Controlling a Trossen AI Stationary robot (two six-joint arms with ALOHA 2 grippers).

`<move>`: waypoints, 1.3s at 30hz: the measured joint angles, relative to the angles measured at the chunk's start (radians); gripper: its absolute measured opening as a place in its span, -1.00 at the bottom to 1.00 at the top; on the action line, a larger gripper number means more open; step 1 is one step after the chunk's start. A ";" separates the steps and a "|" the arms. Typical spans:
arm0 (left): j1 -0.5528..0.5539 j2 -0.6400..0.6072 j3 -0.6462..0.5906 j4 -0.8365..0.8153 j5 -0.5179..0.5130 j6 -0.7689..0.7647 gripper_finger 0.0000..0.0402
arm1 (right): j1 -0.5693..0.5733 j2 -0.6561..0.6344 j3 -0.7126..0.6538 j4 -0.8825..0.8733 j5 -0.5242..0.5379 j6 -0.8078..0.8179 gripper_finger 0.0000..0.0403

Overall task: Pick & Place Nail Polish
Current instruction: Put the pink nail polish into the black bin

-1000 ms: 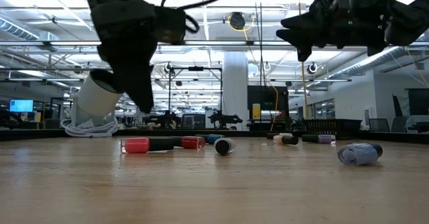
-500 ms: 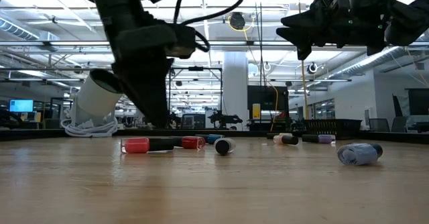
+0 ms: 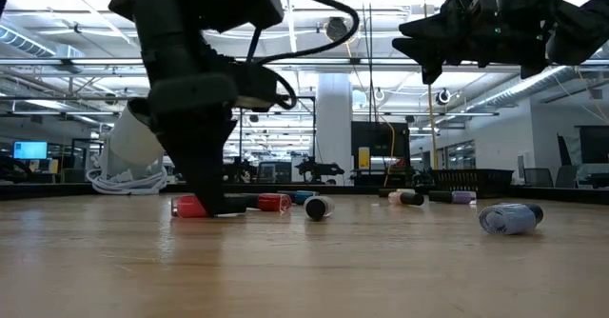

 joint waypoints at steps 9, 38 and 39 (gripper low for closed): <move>-0.005 0.006 0.002 -0.075 -0.015 -0.050 0.28 | 0.000 0.000 0.000 0.000 0.000 -0.016 -0.30; 0.028 0.009 0.000 -0.025 -0.002 0.082 0.14 | 0.000 0.000 0.000 -0.003 0.000 -0.015 -0.30; 0.030 0.009 0.000 -0.025 0.002 0.066 0.08 | 0.000 0.000 0.000 -0.003 0.000 -0.015 -0.30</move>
